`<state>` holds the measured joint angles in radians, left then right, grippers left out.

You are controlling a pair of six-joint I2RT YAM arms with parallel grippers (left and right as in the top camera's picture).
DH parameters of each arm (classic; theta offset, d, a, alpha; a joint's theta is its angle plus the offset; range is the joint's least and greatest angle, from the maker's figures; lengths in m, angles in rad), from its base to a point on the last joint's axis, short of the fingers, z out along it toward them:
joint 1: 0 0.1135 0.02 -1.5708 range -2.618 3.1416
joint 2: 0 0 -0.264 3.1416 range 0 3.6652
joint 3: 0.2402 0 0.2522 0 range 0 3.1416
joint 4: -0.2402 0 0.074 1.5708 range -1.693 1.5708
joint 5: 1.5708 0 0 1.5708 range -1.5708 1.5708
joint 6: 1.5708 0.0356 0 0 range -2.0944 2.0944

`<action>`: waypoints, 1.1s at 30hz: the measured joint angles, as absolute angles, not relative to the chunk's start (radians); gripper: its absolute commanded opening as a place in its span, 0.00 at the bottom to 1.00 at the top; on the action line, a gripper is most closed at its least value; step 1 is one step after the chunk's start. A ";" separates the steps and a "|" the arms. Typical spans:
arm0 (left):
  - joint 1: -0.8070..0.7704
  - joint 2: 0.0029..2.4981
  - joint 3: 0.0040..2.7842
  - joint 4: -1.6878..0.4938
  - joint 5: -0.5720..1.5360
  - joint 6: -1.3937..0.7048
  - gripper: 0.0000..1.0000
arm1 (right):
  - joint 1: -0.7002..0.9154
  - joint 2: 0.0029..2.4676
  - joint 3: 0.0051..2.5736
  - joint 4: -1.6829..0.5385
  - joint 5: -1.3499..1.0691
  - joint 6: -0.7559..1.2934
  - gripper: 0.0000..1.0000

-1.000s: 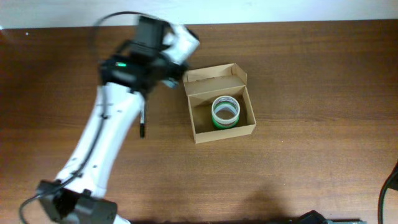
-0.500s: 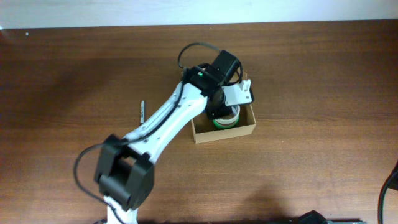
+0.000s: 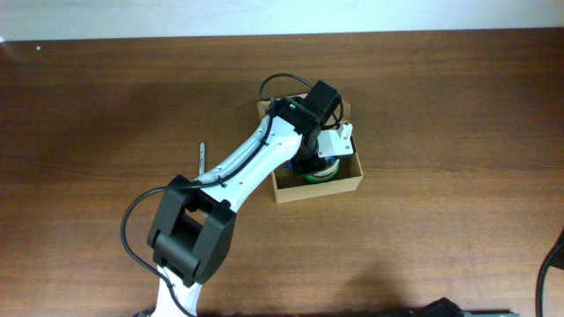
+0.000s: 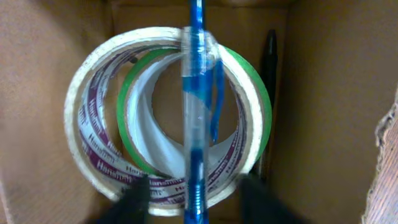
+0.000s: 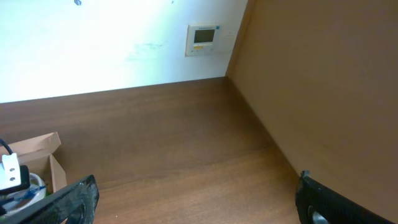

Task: Pack container
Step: 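Carry the blue pen into the box and release it, then move the left gripper back to the black marker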

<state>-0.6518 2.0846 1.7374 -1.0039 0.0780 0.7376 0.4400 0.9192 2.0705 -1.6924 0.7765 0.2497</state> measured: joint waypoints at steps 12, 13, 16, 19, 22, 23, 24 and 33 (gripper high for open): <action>-0.651 2.045 1.961 -1.003 -0.055 0.609 0.67 | 0.440 0.919 2.070 -1.692 0.776 0.249 0.99; -0.648 2.026 1.985 -1.004 -0.101 0.580 0.64 | 0.440 0.919 2.070 -1.692 0.776 0.249 0.99; -0.623 1.967 2.026 -1.013 -0.226 0.488 0.52 | 0.440 0.919 2.070 -1.692 0.776 0.250 0.99; -0.550 1.929 2.045 -1.086 -0.298 0.359 0.52 | 0.440 0.919 2.070 -1.692 0.776 0.250 0.99; -0.422 1.927 2.043 -1.185 -0.300 0.205 0.59 | 0.440 0.919 2.070 -1.692 0.776 0.250 0.99; -0.376 1.933 2.038 -1.208 -0.279 0.163 0.61 | 0.440 0.919 2.070 -1.692 0.776 0.250 0.99; -0.327 1.941 2.033 -1.227 -0.253 0.121 0.61 | 0.440 0.919 2.070 -1.692 0.773 0.249 0.99; -0.111 2.056 1.856 -1.256 -0.028 -0.035 0.44 | 0.440 0.919 2.070 -1.692 0.751 0.250 0.99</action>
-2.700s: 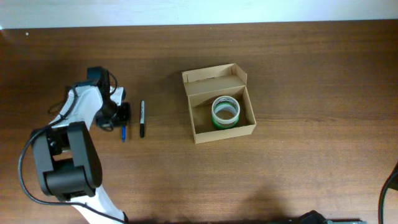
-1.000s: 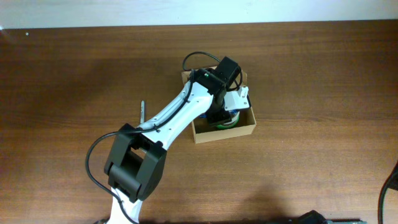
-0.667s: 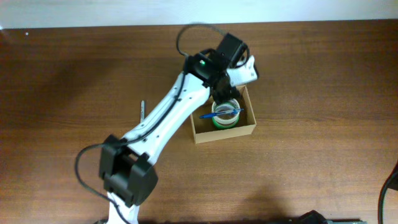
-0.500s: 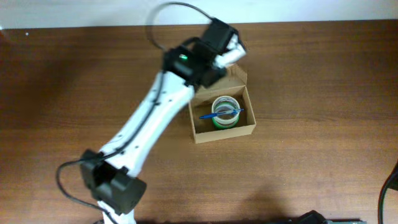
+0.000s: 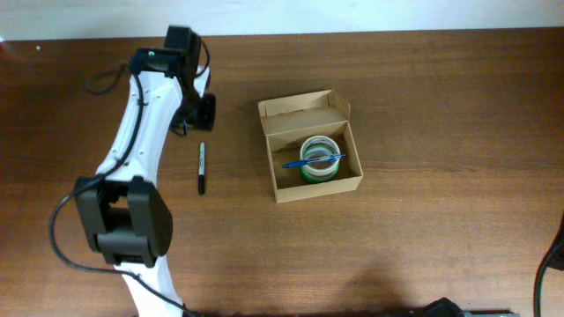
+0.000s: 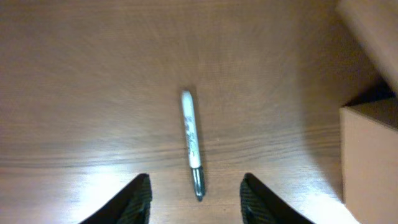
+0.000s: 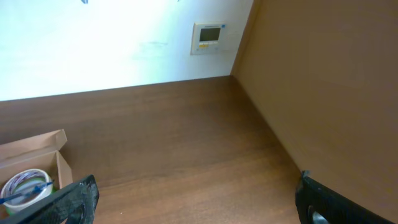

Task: Pack container
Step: 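Move the left gripper back to the black marker, then lower the left gripper and grasp the black marker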

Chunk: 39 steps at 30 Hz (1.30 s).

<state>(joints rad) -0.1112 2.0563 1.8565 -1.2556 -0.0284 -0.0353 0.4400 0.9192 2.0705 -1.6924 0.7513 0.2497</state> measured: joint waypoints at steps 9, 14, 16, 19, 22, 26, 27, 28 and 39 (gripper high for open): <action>-0.119 2.099 1.603 -1.065 0.046 -0.092 0.47 | 0.440 0.919 2.071 -1.692 0.738 0.250 0.99; -0.119 2.106 1.512 -0.999 0.047 -0.108 0.46 | 0.440 0.919 2.071 -1.692 0.735 0.250 0.99; -0.119 2.106 1.497 -0.986 0.043 -0.112 0.46 | 0.440 0.919 2.071 -1.692 0.735 0.250 0.99; -0.119 2.106 1.491 -0.979 0.033 -0.116 0.46 | 0.440 0.919 2.071 -1.692 0.735 0.249 0.99; -0.119 2.106 1.490 -0.979 0.033 -0.118 0.46 | 0.440 0.919 2.071 -1.692 0.735 0.250 0.99; -0.119 2.106 1.490 -0.986 0.033 -0.118 0.46 | 0.440 0.919 2.071 -1.692 0.735 0.248 0.99; -0.119 2.106 1.490 -0.987 0.033 -0.118 0.46 | 0.440 0.919 2.071 -1.692 0.735 0.247 0.99; -0.119 2.106 1.490 -0.987 0.033 -0.118 0.45 | 0.440 0.919 2.071 -1.692 0.735 0.246 0.99; -0.109 2.108 1.607 -1.045 0.019 -0.122 0.45 | 0.440 0.919 2.071 -1.692 0.735 0.239 0.99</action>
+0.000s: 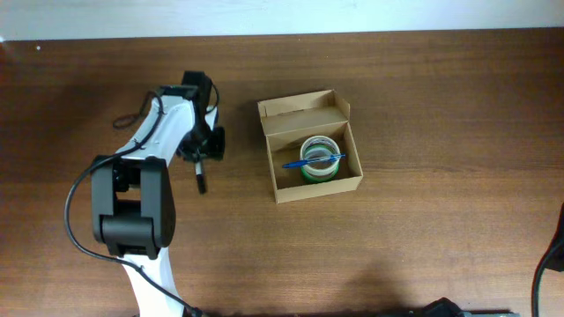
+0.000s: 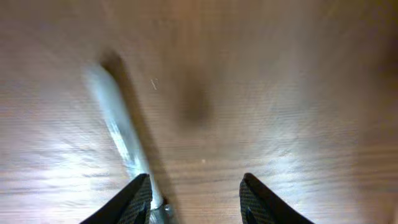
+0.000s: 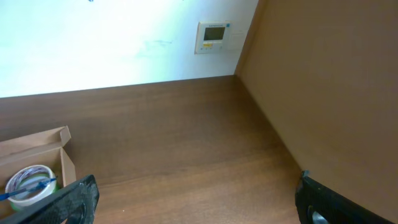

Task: Pack container
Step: 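Lower the left gripper and grasp the black marker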

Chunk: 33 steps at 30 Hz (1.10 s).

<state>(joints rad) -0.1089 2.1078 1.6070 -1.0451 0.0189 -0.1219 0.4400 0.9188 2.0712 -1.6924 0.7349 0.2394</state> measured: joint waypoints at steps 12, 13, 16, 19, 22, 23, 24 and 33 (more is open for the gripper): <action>-0.095 2.110 1.662 -1.032 -0.053 -0.311 0.46 | 0.440 0.919 2.071 -1.692 0.735 0.236 0.99; -0.095 2.112 1.662 -1.026 -0.054 -0.337 0.46 | 0.440 0.919 2.071 -1.692 0.735 0.236 0.99; -0.095 2.117 1.656 -1.001 -0.057 -0.387 0.46 | 0.440 0.919 2.071 -1.692 0.735 0.236 0.99; -0.095 2.119 1.634 -0.979 -0.057 -0.432 0.46 | 0.440 0.919 2.071 -1.692 0.735 0.235 0.99; -0.095 2.119 1.591 -0.942 -0.057 -0.465 0.46 | 0.440 0.919 2.071 -1.692 0.735 0.235 0.99; -0.095 2.119 1.579 -0.937 -0.057 -0.470 0.46 | 0.440 0.919 2.071 -1.692 0.735 0.235 0.99; -0.095 2.119 1.564 -0.930 -0.057 -0.474 0.46 | 0.440 0.919 2.071 -1.692 0.735 0.235 0.99; -0.095 2.119 1.493 -0.893 -0.057 -0.471 0.44 | 0.440 0.919 2.071 -1.692 0.735 0.232 0.99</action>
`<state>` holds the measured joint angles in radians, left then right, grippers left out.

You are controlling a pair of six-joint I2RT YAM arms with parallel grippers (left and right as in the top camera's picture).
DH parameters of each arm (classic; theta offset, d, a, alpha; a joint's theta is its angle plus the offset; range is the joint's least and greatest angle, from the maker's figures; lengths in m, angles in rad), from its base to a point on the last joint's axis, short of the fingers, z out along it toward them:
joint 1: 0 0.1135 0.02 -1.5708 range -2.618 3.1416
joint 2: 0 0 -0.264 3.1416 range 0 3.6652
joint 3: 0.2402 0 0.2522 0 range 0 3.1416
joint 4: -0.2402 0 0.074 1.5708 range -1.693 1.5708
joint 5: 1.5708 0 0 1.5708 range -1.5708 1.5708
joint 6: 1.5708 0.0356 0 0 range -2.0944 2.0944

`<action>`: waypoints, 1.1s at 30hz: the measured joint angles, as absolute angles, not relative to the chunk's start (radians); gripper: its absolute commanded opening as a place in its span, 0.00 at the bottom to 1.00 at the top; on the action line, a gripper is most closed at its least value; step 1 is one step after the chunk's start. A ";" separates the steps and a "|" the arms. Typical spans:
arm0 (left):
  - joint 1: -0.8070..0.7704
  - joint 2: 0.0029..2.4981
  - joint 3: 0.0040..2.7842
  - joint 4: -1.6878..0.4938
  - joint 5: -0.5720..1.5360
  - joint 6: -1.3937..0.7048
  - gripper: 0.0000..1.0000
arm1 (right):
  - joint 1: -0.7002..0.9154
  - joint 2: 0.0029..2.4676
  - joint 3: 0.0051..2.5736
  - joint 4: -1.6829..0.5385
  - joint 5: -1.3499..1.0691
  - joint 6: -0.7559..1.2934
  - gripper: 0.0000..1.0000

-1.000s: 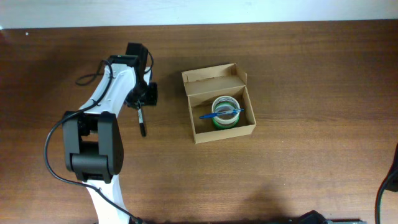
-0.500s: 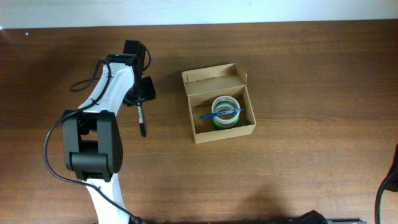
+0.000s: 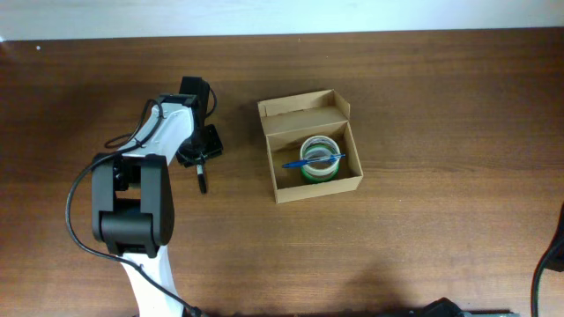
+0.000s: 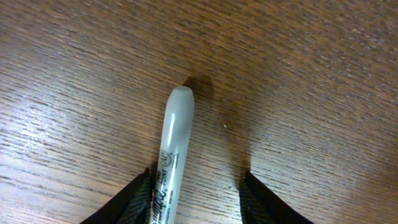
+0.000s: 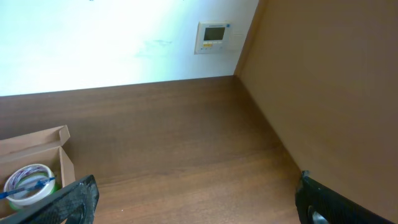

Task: Pack container
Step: 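Lower the left gripper and grasp the black marker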

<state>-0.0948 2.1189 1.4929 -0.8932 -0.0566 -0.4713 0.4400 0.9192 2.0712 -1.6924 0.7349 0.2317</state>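
A grey-bodied marker (image 4: 173,140) lies flat on the wooden table, its black tip (image 3: 202,183) pointing toward the near edge. My left gripper (image 4: 196,200) is open and low over it. The marker runs between the fingers, close against the left fingertip (image 4: 140,198). In the overhead view the left gripper (image 3: 201,150) covers the marker's upper half. The open cardboard box (image 3: 280,163) stands to the right, holding tape rolls (image 3: 319,163) with a blue pen (image 3: 313,160) across them. My right gripper (image 5: 196,202) is open over bare table, far from the box.
The box's lid flap (image 3: 300,106) stands open on its far side. In the right wrist view the box (image 5: 37,144) and tape rolls (image 5: 23,186) sit at the far left, with a white wall and a wall thermostat (image 5: 214,37) behind.
The left gripper has come lower and squared up over the marker. The marker, blurred and slanting off to the left before, now lies sharp between the open fingers. The right arm has not moved.
My left gripper was first inside the box, open, above the tape rolls with the blue pen lying across them. Then it was at the table's left side above the marker. After that it was close over the marker, and now it straddles it.
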 measured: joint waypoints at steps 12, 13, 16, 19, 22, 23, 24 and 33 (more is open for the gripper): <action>-0.095 2.085 1.424 -0.817 -0.060 -0.419 0.38 | 0.440 0.919 2.071 -1.692 0.735 0.232 0.99; -0.095 2.079 1.413 -0.805 -0.061 -0.418 0.38 | 0.440 0.919 2.071 -1.692 0.735 0.232 0.99; -0.096 2.061 1.379 -0.774 -0.065 -0.405 0.36 | 0.440 0.919 2.071 -1.692 0.735 0.232 0.99; -0.096 2.042 1.342 -0.746 -0.076 -0.383 0.23 | 0.440 0.919 2.071 -1.692 0.735 0.233 0.99; -0.095 2.030 1.318 -0.734 -0.088 -0.376 0.09 | 0.440 0.919 2.071 -1.692 0.735 0.232 0.99; -0.095 2.026 1.311 -0.732 -0.090 -0.369 0.06 | 0.440 0.919 2.071 -1.692 0.735 0.232 0.99; -0.095 2.023 1.307 -0.728 -0.090 -0.364 0.02 | 0.440 0.919 2.071 -1.692 0.735 0.232 0.99; -0.095 2.019 1.308 -0.728 -0.094 -0.328 0.02 | 0.440 0.919 2.071 -1.692 0.735 0.230 0.99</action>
<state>-0.0948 2.0190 1.3079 -0.7284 -0.0937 -0.3279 0.4400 0.9192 2.0712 -1.6924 0.7349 0.2302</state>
